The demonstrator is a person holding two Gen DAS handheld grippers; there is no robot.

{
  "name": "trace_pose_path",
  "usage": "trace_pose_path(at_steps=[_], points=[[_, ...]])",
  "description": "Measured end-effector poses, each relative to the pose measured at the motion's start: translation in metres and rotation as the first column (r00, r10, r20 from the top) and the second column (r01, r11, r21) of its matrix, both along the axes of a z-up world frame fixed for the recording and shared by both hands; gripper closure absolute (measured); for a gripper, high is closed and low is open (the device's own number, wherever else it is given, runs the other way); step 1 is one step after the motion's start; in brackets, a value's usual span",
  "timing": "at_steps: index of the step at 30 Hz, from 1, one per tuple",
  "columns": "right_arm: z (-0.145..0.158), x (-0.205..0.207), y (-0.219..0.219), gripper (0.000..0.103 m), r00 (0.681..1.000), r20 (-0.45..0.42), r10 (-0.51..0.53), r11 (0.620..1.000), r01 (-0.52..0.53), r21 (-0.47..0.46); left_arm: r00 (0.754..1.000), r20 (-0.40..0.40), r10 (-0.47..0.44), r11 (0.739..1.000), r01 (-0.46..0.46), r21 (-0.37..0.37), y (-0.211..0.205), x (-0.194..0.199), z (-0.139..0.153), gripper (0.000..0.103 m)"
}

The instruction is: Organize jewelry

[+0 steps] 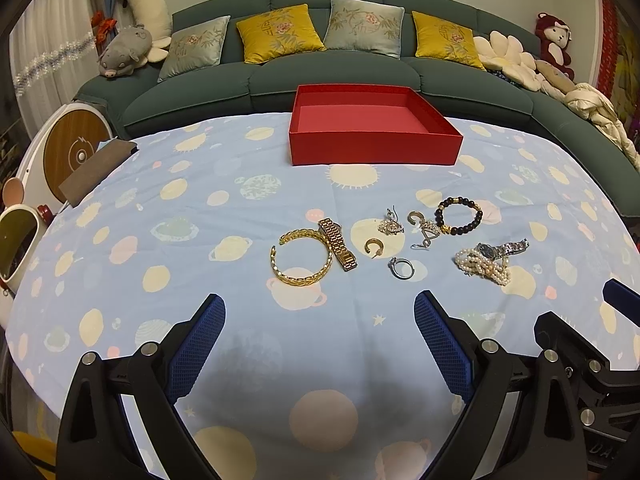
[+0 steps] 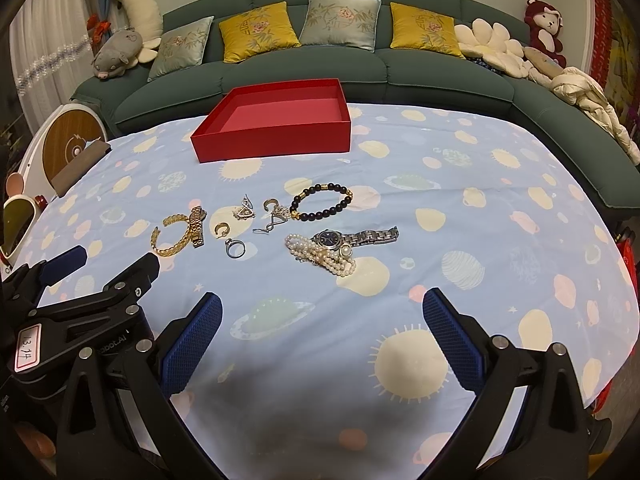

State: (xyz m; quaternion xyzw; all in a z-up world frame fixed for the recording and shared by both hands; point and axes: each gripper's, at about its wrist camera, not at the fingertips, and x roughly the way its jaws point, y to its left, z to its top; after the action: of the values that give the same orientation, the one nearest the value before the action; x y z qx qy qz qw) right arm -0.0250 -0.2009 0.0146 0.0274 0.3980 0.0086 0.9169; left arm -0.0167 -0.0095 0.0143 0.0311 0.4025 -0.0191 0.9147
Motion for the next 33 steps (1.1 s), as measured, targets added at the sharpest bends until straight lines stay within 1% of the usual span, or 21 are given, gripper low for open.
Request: trace_pose_path(at_steps=[19, 21, 24, 29, 31, 32, 33], points=[[0.0, 0.0, 0.002, 0.005, 1.0, 0.0, 0.018, 1.0, -0.018, 0.006, 1.0, -0.005, 0.012, 1.0, -0.012, -0.007, 0.006, 0.001, -0.002, 0.01], [0.0, 0.002, -0.004, 0.005, 1.0, 0.007, 0.028, 0.999, -0.028, 0.04, 1.0, -0.01, 0.017, 1.0, -0.018, -0.01, 0.008, 0.003, -0.003, 0.01], [0.0, 0.005, -0.018, 0.005, 0.999, 0.045, 0.025, 0.995, -0.029, 0.094, 1.0, -0.023, 0.021, 1.0, -0.021, -0.013, 0.013, 0.006, -0.005, 0.01], [-0.013, 0.021, -0.047, 0.005, 1.0, -0.002, -0.017, 0.989, 0.017, 0.145, 0.999, -0.038, 0.039, 0.998, -0.04, -0.046, 0.027, 0.016, -0.009, 0.01], [-0.021, 0.029, -0.051, 0.012, 1.0, -0.013, -0.014, 0.989, 0.016, 0.148, 0.998, -0.047, 0.045, 0.997, -0.048, -0.061, 0.031, 0.021, -0.011, 0.01], [-0.025, 0.034, -0.05, 0.024, 1.0, -0.023, -0.003, 0.989, 0.006, 0.147, 0.997, -0.052, 0.048, 0.996, -0.052, -0.066, 0.033, 0.024, -0.012, 0.01], [-0.03, 0.04, -0.048, 0.031, 0.999, -0.032, 0.015, 0.99, -0.01, 0.141, 0.997, -0.061, 0.056, 0.996, -0.06, -0.07, 0.035, 0.027, -0.014, 0.01]])
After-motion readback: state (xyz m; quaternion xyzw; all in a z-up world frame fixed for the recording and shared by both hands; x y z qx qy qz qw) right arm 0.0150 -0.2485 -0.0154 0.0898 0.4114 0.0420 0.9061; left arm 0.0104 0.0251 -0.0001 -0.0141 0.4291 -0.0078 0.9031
